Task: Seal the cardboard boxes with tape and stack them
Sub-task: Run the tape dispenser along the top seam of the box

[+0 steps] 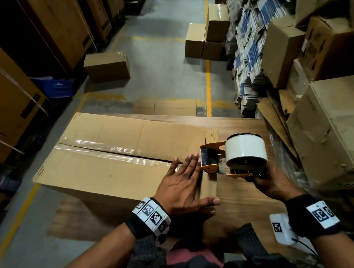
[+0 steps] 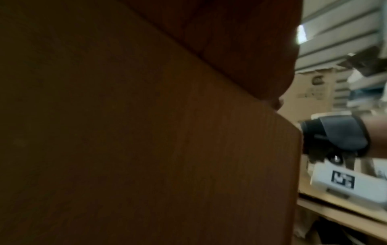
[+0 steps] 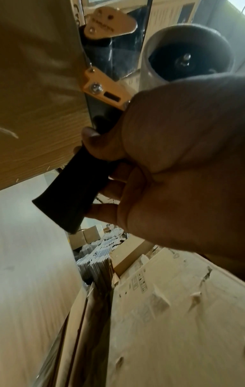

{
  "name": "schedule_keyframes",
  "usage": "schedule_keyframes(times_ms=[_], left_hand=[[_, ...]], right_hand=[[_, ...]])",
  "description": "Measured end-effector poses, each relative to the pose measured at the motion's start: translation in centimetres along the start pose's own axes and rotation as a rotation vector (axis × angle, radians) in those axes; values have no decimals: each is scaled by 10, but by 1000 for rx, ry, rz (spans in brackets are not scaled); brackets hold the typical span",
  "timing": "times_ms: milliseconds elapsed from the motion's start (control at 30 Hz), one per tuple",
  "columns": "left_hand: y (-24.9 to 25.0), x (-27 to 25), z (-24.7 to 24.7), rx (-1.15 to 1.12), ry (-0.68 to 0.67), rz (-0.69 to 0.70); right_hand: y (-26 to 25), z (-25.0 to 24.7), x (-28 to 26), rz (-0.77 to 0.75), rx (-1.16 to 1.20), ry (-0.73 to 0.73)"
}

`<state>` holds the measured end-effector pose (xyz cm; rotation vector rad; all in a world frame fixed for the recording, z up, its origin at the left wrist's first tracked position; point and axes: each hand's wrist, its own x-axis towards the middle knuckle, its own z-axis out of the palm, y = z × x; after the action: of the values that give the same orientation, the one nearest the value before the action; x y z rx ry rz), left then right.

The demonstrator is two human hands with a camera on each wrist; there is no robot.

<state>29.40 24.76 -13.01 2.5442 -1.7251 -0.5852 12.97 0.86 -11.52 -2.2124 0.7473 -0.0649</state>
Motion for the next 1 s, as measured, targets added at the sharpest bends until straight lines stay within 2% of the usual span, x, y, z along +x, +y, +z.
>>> schedule_keyframes(times_ms=[267, 433, 567, 667, 767, 833, 1000], left_hand=[[-3, -1, 2, 0, -35, 7], [-2, 2, 3, 24, -51, 12], [-5, 4, 4, 7, -48, -2], [-5, 4, 5, 12, -46, -4], [-5, 4, 5, 36, -29, -3], [-4, 4, 6, 52, -26, -2], [-3, 5, 3, 57, -33, 5]], right_hand=[[-6, -16, -10, -33, 27, 12], [-16, -25, -13, -50, 46, -40], [-5, -48, -17, 40, -20, -30], [2, -78, -35, 61, 24, -15], [17, -94, -54, 135, -31, 68], [31, -91, -58, 173, -106, 71], [62, -56, -40, 139, -153, -10]])
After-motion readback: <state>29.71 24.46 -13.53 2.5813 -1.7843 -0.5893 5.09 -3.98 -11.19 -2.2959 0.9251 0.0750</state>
